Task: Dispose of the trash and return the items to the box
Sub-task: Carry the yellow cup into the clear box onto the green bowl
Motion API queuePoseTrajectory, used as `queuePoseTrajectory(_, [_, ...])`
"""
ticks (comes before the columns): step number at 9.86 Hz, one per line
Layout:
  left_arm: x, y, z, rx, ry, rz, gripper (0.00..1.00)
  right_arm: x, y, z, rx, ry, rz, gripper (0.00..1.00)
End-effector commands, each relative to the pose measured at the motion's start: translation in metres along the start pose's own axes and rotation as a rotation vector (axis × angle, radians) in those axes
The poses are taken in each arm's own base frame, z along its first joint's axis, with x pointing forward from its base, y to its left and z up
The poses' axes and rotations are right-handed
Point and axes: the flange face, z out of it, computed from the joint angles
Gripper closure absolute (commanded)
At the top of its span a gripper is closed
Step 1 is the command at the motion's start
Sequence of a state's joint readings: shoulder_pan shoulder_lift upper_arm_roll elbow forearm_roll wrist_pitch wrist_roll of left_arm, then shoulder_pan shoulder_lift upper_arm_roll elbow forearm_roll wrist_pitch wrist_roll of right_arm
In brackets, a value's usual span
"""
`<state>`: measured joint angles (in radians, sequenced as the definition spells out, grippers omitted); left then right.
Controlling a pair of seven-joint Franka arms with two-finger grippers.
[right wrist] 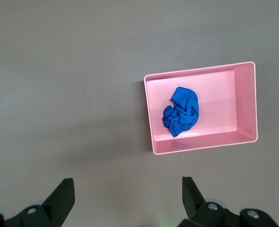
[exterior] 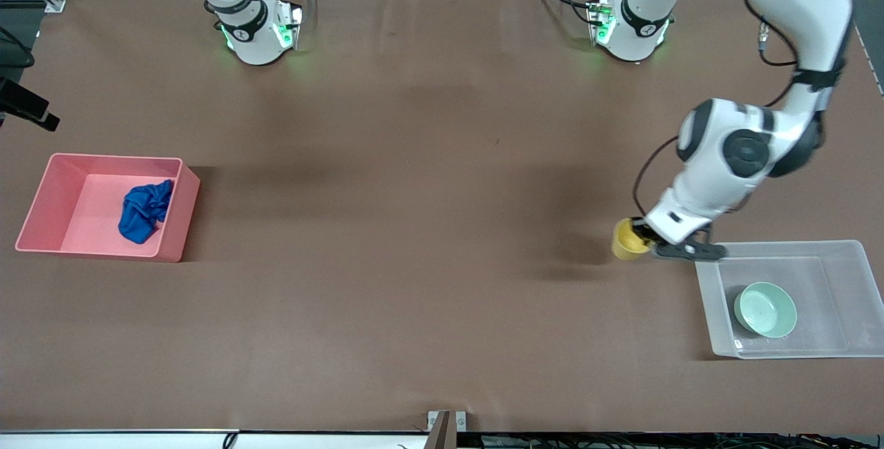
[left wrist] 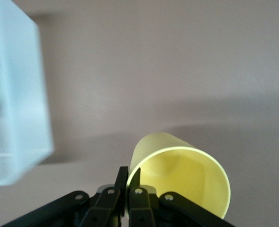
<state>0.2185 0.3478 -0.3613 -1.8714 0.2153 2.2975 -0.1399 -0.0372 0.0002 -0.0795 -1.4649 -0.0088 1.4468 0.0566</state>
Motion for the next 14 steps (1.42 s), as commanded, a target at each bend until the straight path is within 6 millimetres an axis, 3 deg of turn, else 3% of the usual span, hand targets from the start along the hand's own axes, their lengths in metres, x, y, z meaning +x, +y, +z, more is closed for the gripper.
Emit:
queuePoseTrajectory(1, [0.044,-0.053,-0.009,-0.002,-0.016,0.053,1.0,-0.007,0.003,-0.001,-0.009,0.003,-0.006,0.0])
queuePoseTrajectory(3, [0.071,-0.127,-0.016,-0.004,-0.004,0.143,1.0,-0.007,0.003,-0.001,-0.009,0.003,-0.008,0.0])
queuePoseTrajectory(4, [0.075,-0.156,-0.007,-0.02,-0.028,0.189,1.0,-0.007,0.003,-0.001,-0.009,0.003,-0.008,0.0])
queuePoseTrajectory(6, [0.081,-0.199,0.014,-0.011,-0.021,0.213,1.0,-0.007,0.003,-0.001,-0.009,0.003,-0.008,0.0])
queuePoseTrajectory(7, [0.082,-0.216,0.034,0.003,-0.024,0.229,1.0,-0.007,0.003,-0.001,-0.009,0.003,-0.008,0.0])
queuePoseTrajectory(11, [0.068,-0.258,0.102,0.04,-0.021,0.213,0.99,-0.007,0.004,-0.001,-0.009,0.003,-0.006,0.0])
queuePoseTrajectory(13, [0.063,-0.267,0.12,0.046,-0.022,0.214,0.93,-0.007,0.004,-0.001,-0.009,0.003,-0.006,0.0])
queuePoseTrajectory(14, [0.062,-0.267,0.121,0.043,-0.023,0.199,0.76,-0.007,0.004,-0.001,-0.009,0.003,-0.006,0.0])
